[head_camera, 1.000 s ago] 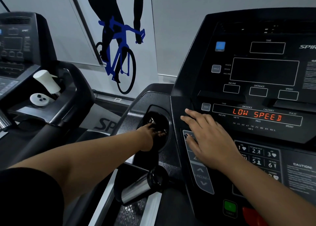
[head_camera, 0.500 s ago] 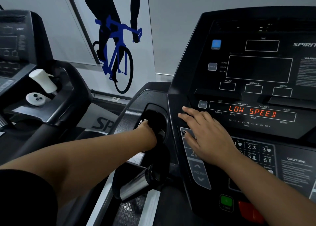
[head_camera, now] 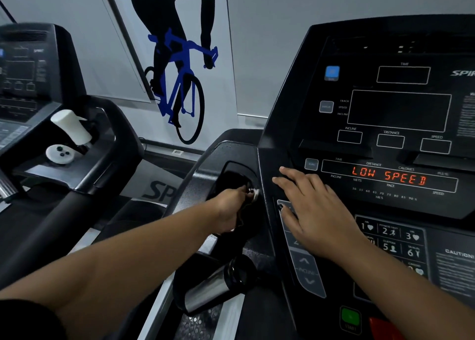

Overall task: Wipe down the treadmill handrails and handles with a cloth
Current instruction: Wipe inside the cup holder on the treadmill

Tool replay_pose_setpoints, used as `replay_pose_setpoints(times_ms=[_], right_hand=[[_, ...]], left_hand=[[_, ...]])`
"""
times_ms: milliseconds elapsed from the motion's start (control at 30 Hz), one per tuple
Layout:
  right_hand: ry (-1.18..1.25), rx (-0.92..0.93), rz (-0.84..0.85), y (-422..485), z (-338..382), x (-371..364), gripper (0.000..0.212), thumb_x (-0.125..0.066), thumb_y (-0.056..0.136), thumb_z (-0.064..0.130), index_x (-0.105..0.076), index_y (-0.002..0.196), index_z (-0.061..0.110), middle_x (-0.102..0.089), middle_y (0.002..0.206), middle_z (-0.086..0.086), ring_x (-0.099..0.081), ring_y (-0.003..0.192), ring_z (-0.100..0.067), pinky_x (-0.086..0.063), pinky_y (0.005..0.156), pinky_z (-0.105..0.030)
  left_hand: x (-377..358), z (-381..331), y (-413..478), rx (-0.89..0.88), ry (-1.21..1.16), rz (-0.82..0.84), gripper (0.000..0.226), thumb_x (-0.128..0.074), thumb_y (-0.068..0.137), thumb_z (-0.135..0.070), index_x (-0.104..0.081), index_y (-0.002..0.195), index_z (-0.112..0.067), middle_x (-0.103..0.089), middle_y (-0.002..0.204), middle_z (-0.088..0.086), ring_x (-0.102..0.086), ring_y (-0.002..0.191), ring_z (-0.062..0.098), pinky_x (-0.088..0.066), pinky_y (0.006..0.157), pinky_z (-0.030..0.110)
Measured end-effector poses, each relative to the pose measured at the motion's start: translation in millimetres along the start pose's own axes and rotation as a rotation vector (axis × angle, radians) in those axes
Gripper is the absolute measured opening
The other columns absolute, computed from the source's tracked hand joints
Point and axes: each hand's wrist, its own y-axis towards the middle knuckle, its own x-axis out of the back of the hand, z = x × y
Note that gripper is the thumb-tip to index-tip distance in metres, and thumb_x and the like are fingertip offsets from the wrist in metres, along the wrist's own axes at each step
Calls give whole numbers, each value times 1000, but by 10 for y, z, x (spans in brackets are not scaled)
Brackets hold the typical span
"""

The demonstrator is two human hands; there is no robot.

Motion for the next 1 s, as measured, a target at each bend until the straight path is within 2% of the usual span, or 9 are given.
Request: replay_pose_setpoints(times_ms=[67, 200, 267, 367, 433, 533, 700, 800, 1000], right_hand=[[0, -3, 6, 2, 5, 15, 54, -32, 93, 43, -33, 145, 29, -23, 155, 13, -36, 127, -13, -43, 97, -35], [-3, -9, 9, -1, 18, 20, 54, -32, 93, 43, -32, 145, 29, -22, 155, 13, -36, 128, -12, -43, 97, -34], [-8, -11, 13, -9, 27, 18, 55, -29, 93, 43, -32, 146, 29, -22, 156, 12, -37, 128, -13, -43, 97, -34], [-2, -16, 10, -20, 30, 18, 56, -28, 92, 43, -34, 146, 28, -25, 156, 11, -39, 127, -13, -44, 96, -34], [-1, -16, 10, -29, 31, 13, 56, -28, 92, 43, -35, 146, 27, -26, 156, 10, -40, 126, -14, -45, 96, -35], [-8, -9, 15, -37, 17, 5, 56, -29, 93, 43, -34, 146, 27, -26, 156, 10, -40, 126, -13, -45, 97, -35], [-2, -2, 25, -26, 0, 17, 56, -28, 93, 44, -33, 147, 29, -24, 156, 13, -38, 127, -11, -44, 98, -34], [-6, -6, 27, -18, 2, 21, 56, -28, 93, 44, -33, 146, 29, -25, 155, 12, -39, 127, -12, -44, 97, -34], [-16, -14, 35, -6, 20, 28, 56, -29, 92, 43, -36, 145, 27, -27, 155, 10, -40, 126, -14, -45, 96, -35]], left_hand=[[-70, 32, 98, 31, 42, -107, 30, -34, 106, -21, -63, 107, -15, -67, 83, 11, -63, 64, 22, -52, 55, 27], [-162, 19, 69, 76, 212, -83, 42, -31, 105, -26, -68, 91, -11, -69, 75, 10, -65, 62, 21, -53, 52, 24], [-117, 52, 61, 52, 439, -81, 38, -28, 105, -20, -62, 119, -11, -68, 103, 13, -67, 87, 25, -57, 71, 28], [21, 144, -75, -19, 876, 23, 50, -33, 96, -12, -38, 145, -11, -52, 138, 12, -52, 122, 26, -41, 103, 30], [166, 233, -166, -105, 1176, 73, 46, -40, 95, -25, -41, 140, -16, -57, 132, 10, -54, 121, 27, -41, 104, 36], [407, 230, -339, -283, 1552, 187, 16, -42, 100, -36, -45, 108, -24, -62, 109, 2, -60, 104, 25, -45, 93, 38], [704, 63, -427, -474, 2081, 227, 53, -20, 98, -49, -53, 124, -17, -61, 122, 0, -52, 117, 20, -30, 108, 34], [466, 81, -446, -358, 1996, 134, 33, -32, 103, -35, -54, 115, -12, -63, 117, 8, -54, 113, 28, -34, 103, 39], [-65, 310, -158, -123, 1235, -201, 30, -39, 99, -17, -49, 125, -7, -60, 125, 18, -55, 119, 36, -41, 102, 40]])
